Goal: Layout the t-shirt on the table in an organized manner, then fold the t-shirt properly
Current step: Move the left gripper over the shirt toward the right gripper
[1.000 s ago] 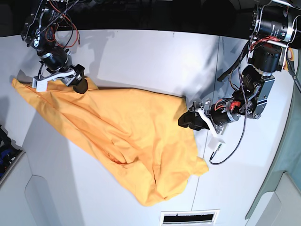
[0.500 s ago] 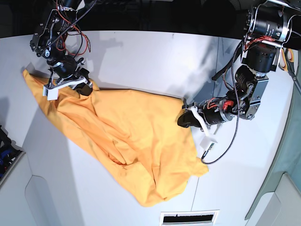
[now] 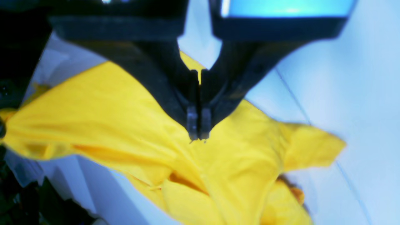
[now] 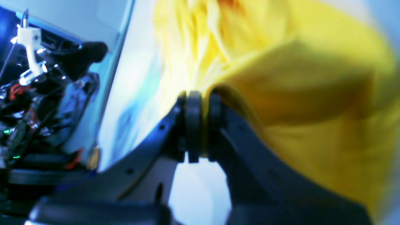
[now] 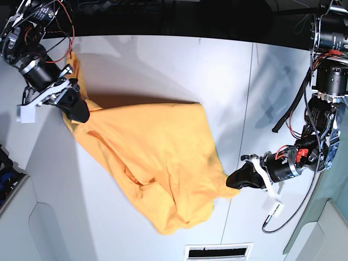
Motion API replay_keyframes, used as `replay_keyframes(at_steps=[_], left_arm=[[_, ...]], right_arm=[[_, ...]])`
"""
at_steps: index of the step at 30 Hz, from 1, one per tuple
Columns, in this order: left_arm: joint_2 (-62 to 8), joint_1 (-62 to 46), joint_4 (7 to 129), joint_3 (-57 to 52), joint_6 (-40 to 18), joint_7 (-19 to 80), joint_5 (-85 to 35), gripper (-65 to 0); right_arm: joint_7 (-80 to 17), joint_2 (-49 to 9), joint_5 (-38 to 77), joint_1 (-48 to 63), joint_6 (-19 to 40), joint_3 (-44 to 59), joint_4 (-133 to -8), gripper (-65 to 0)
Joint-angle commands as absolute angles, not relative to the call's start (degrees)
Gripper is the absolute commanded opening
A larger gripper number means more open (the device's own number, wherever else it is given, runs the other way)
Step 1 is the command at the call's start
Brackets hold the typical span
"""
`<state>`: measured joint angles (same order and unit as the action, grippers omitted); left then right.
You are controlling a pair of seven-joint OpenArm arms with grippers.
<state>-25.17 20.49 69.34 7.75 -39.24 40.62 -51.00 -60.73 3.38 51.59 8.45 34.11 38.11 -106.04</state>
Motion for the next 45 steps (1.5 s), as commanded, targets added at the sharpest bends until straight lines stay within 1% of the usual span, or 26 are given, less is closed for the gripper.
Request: replay_keyframes(at_steps=[1, 4, 5, 7, 8, 9, 10, 13, 15, 18, 21, 24, 28, 31, 34, 35, 38, 42, 45], left_arm=[[-25.41, 21.85, 70.46, 7.49, -40.0, 40.34, -52.6, -65.0], [-25.41, 21.52, 70.43, 7.49, -40.0, 40.32, -52.47, -65.0], [-25.41, 21.19, 70.43, 7.49, -40.0, 40.29, -52.47, -65.0], [-25.34, 20.53, 70.43, 7.49, -40.0, 39.88, -52.47, -65.0], [-25.12, 20.12, 70.43, 7.49, -40.0, 39.38, -52.31, -63.5], [-24.73, 19.79, 70.43, 7.49, -40.0, 38.7, -51.53, -60.1], [-24.14, 19.51, 70.41, 7.49, -40.0, 38.46, -50.76, -56.8], [-21.5, 18.52, 70.32, 7.53, -40.0, 38.35, -47.64, -48.0], [-20.01, 17.08, 70.28, 7.53, -40.0, 37.8, -45.58, -43.8], [-19.03, 14.0, 70.26, 7.55, -40.0, 36.03, -44.47, -39.0], [-18.74, 10.98, 70.26, 7.55, -40.0, 35.79, -44.71, -36.2], [-18.74, 8.73, 70.28, 7.53, -40.0, 37.76, -46.76, -35.1], [-18.74, 5.13, 70.28, 7.53, -40.0, 44.42, -53.01, -35.1], [-18.74, 2.61, 70.28, 7.53, -40.0, 44.36, -55.09, -35.1], [-18.2, 1.72, 70.28, 7.53, -40.0, 44.12, -56.75, -35.0], [-17.65, 1.67, 70.28, 7.53, -40.0, 44.16, -56.42, -34.1], [-15.18, 1.41, 70.26, 7.55, -40.0, 43.99, -54.94, -28.8], [-12.16, 1.45, 70.0, 7.55, -40.0, 41.71, -50.63, -28.4], [-11.09, 1.43, 69.06, 8.25, -40.0, 38.52, -46.48, -28.4]], right_arm=[[-58.63, 2.85, 51.72, 8.25, 34.33, 39.09, -107.9, -65.0], [-53.65, 2.85, 45.56, 7.16, 33.78, 40.8, -108.18, -65.0], [-52.03, 2.83, 42.76, 6.57, 33.41, 41.1, -108.05, -61.6], [-50.06, 2.61, 38.26, 5.08, 32.32, 41.28, -107.35, -43.7], [-49.67, 2.31, 36.12, 4.1, 31.55, 41.28, -106.65, -36.7], [-49.69, 1.8, 34.35, 3.03, 30.92, 41.28, -105.58, -32.2], [-49.71, 1.13, 33.21, 2.11, 30.39, 41.28, -104.29, -30.5], [-50.85, -1.15, 34.04, 1.17, 30.09, 41.23, -99.81, -30.5], [-53.93, -1.89, 36.58, 1.89, 30.24, 41.23, -98.19, -30.5], [-56.47, -1.87, 41.34, 5.39, 31.79, 41.23, -98.08, -30.5], [-56.4, -1.72, 43.64, 9.98, 31.79, 41.23, -98.08, -30.5], [-55.48, -1.41, 43.9, 13.45, 31.97, 41.17, -98.06, -30.5], [-49.74, -0.78, 41.78, 17.39, 31.94, 40.75, -97.27, -30.5], [-46.92, -0.8, 40.42, 17.39, 31.92, 39.05, -94.48, -30.5], [-45.01, -0.82, 38.57, 15.09, 31.92, 36.21, -90.24, -30.5], [-44.38, -0.82, 37.17, 14.0, 31.9, 35.2, -88.6, -30.5], [-41.06, -0.8, 34.63, 11.57, 31.68, 32.91, -83.66, -30.5], [-40.29, -0.71, 34.89, 7.92, 31.7, 30.87, -79.09, -30.5], [-40.36, 0.08, 34.74, 5.74, 31.7, 29.65, -78.59, -30.6]])
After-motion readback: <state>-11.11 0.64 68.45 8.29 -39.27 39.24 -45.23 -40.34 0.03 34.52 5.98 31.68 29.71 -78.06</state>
